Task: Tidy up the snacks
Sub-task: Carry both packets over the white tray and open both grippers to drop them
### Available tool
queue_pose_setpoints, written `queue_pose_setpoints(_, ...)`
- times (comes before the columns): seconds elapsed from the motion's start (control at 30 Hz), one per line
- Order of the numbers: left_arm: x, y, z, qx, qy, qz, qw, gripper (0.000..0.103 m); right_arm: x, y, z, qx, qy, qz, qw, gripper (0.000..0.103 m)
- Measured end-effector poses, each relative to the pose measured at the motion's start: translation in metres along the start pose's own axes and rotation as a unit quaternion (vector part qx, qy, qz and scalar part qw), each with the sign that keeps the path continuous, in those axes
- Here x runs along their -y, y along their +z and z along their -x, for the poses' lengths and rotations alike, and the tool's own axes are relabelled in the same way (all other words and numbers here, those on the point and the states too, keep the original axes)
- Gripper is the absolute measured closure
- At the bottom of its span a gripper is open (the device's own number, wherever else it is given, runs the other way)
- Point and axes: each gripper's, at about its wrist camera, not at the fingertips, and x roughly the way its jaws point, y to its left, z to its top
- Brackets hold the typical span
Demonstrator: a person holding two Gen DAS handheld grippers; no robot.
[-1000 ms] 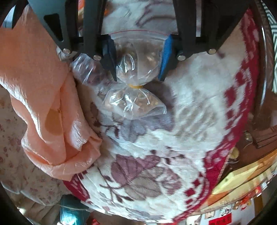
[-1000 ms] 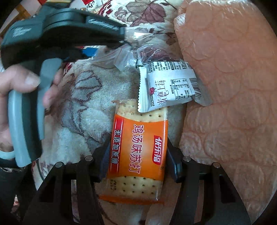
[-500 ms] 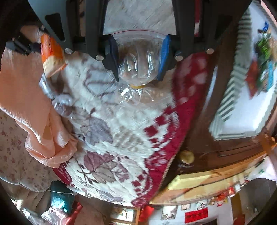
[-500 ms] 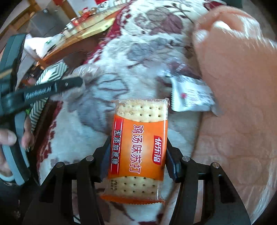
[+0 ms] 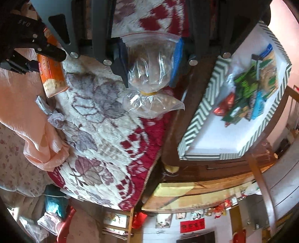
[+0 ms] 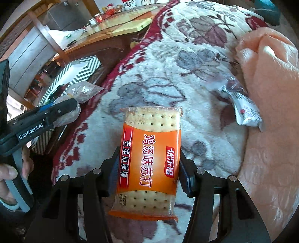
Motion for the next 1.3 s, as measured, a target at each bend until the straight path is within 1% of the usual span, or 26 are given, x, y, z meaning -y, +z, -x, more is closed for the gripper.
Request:
queue_pose_setpoints(0.5,-0.035,-0.01,0.01,0.01,0.018,0.026,0.9994,0.061,-0.045,0.015,-0.01,-0.007,0.005,0.046,0.999,0.049)
queue_pose_setpoints(0.93,-0.071,-0.008,0.017,0.022,0.042,0.055,0.9974,0.061,-0.091,0.044,-0.027,-0.014,0.021,0.092,0.995,0.049)
queue_pose_setpoints(1.3,-0.103,-0.005,0.021,0.029,0.067,0.079,0.9942,0.061,-0.138,0.066,-0.038,-0.017,0.036,0.139,0.989,0.049)
